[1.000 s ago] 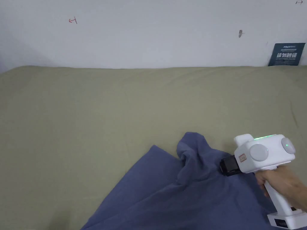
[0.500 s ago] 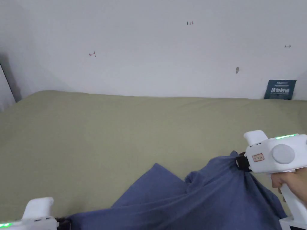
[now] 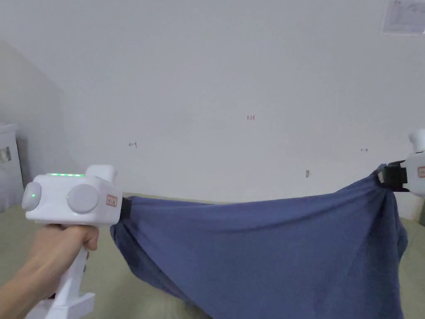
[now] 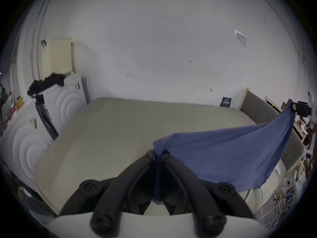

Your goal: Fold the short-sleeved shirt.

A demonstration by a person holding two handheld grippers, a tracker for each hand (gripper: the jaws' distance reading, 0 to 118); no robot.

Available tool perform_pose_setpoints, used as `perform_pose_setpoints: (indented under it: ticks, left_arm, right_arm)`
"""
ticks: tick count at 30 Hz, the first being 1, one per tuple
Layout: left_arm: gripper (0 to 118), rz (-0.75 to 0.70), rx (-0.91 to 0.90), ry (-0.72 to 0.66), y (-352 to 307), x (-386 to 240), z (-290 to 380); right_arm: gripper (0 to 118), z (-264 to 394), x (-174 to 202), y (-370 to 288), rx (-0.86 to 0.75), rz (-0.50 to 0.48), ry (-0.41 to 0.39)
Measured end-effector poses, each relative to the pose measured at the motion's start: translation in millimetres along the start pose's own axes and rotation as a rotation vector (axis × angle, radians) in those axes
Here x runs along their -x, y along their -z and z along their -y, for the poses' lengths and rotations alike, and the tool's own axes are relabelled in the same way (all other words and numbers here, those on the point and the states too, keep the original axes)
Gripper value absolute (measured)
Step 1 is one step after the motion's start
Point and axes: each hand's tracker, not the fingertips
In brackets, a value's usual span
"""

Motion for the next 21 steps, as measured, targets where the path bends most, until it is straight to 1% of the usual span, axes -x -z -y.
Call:
perform_pose_setpoints:
  ticks: [3, 7, 11, 17, 21]
  left_arm:
    - [4, 0.005, -0.044, -0.008, -14, -12, -42]
    - [4, -0.041, -0.103, 0.055, -32, -32, -87]
    - [4, -0.077, -0.126, 0.081, -44, -45, -115]
    - [4, -0.1, -0.153, 0.061, -48, -41, -148]
    - [4, -0.126, -0.166, 0.056, -36, -42, -168]
  right_arm:
    - [4, -25, -12, -20, -0.049, 0.022, 0.064]
    - [4, -48, -14, -29, -0.071, 0.063, 0.038]
    - [4, -66, -12, -27, -0.098, 0.079, 0.034]
    - [4, -94, -9, -9, -0.113, 0.084, 0.003]
    - [4, -109, -8, 16, -0.116, 0.097, 0.02]
